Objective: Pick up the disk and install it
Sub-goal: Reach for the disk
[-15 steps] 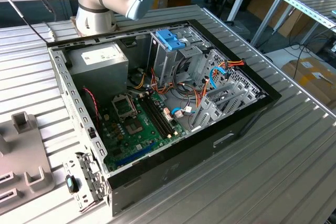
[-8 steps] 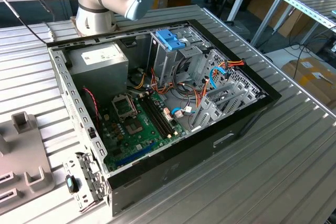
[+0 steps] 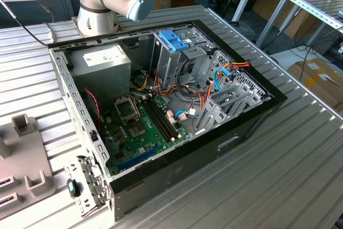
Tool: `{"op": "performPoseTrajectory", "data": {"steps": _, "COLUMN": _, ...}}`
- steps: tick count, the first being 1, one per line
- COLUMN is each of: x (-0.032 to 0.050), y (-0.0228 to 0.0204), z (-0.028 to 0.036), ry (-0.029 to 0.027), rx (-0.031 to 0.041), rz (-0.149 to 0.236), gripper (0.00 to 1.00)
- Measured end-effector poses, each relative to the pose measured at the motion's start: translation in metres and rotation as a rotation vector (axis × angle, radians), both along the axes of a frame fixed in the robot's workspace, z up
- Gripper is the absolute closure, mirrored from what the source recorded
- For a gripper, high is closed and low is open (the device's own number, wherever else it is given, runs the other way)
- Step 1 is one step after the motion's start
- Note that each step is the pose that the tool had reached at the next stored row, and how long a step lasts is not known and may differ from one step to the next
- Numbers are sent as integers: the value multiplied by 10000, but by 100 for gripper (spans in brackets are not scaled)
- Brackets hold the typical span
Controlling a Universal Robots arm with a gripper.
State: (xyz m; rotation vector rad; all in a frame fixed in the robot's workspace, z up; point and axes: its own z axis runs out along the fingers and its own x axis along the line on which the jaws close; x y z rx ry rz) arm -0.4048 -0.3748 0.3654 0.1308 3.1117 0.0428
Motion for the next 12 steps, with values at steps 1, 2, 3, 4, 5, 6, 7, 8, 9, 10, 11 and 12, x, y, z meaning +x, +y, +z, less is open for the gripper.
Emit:
{"op": "performPoseTrajectory", "data": {"steps": 1, "x": 0, "y": 0, "z": 0, "ry": 0, "rx": 0, "rz": 1, "gripper": 89}}
{"op": "performPoseTrajectory", "data": {"steps": 2, "x": -1, "y": 0, "z": 0, "ry": 0, "rx": 0, "rz": 0, "gripper": 89}}
{"op": "performPoseTrajectory", "data": {"steps": 3, "x": -1, "y": 0, "z": 0, "ry": 0, "rx": 0, "rz": -1, "gripper": 89}}
{"op": "performPoseTrajectory", "data": {"steps": 4, "x": -1, "y": 0, "z": 0, "ry": 0, "rx": 0, "rz": 0, "gripper": 89}}
{"op": "performPoseTrajectory", "data": {"steps": 5, "x": -2, "y": 0, "z": -1, "ry": 10, "rx": 0, "rz": 0, "gripper": 89}}
{"op": "performPoseTrajectory", "data": {"steps": 6, "x": -2, "y": 1, "z": -2, "ry": 62, "rx": -4, "rz": -2, "gripper": 89}}
{"op": "performPoseTrajectory", "data": {"steps": 7, "x": -2, "y": 1, "z": -3, "ry": 102, "rx": -9, "rz": -2, "gripper": 89}}
{"op": "performPoseTrajectory", "data": {"steps": 8, "x": -1, "y": 0, "z": -4, "ry": 178, "rx": -16, "rz": 0, "gripper": 89}}
{"op": "performPoseTrajectory", "data": {"steps": 9, "x": -1, "y": 0, "z": -5, "ry": 260, "rx": -20, "rz": 1, "gripper": 89}}
{"op": "performPoseTrajectory", "data": {"steps": 10, "x": -1, "y": 0, "z": -8, "ry": 350, "rx": -25, "rz": 0, "gripper": 89}}
{"op": "performPoseTrajectory", "data": {"steps": 11, "x": -2, "y": 0, "z": -10, "ry": 451, "rx": -34, "rz": 0, "gripper": 89}}
{"op": "performPoseTrajectory", "data": {"steps": 12, "x": -2, "y": 0, "z": -14, "ry": 575, "rx": -44, "rz": 0, "gripper": 89}}
